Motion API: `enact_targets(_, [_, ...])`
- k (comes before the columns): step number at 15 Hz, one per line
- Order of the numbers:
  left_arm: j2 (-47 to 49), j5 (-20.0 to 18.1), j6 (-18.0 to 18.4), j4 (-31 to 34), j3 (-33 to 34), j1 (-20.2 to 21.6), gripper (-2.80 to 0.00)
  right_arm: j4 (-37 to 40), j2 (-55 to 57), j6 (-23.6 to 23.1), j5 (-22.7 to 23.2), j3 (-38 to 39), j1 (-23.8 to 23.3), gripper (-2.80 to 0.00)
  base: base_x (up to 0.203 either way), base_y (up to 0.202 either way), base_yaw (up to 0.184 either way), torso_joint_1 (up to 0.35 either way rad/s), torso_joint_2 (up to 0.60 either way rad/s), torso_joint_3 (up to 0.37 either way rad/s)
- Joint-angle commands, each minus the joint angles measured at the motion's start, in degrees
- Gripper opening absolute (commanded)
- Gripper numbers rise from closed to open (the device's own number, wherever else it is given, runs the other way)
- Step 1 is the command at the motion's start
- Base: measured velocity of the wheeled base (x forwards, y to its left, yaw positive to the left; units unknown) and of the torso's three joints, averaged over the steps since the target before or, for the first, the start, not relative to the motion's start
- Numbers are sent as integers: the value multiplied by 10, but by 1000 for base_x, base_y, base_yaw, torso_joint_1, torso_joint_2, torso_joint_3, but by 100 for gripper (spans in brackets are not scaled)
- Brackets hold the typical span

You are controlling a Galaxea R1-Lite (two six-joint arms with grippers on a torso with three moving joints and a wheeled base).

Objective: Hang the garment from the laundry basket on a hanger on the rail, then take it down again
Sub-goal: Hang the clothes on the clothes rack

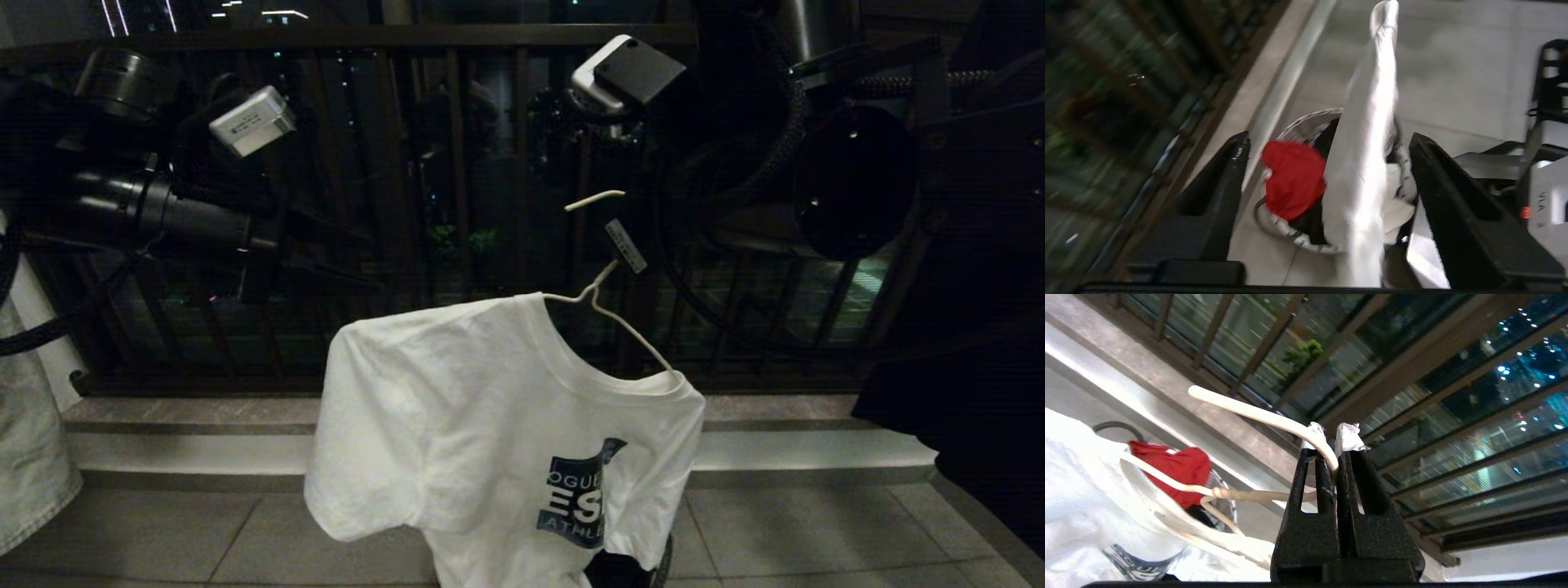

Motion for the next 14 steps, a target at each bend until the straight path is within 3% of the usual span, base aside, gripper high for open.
enact_targets(1, [44, -29, 1, 3, -14, -13, 0, 0, -6, 1, 6, 2, 0, -280, 0, 0, 0, 0, 0, 0])
enact_targets(3, [57, -64, -7, 3, -20, -24, 0, 0, -7, 2, 26, 1, -2, -280, 0, 0, 0, 0, 0, 0])
enact_targets(8, [68, -62, -15, 4, -19, -63, 0, -2, -6, 10, 39, 0, -3, -280, 0, 0, 0, 0, 0, 0])
enact_targets(14, [89, 12, -24, 6, -8, -100, 0, -3, -4, 11, 41, 0, -5, -280, 0, 0, 0, 0, 0, 0])
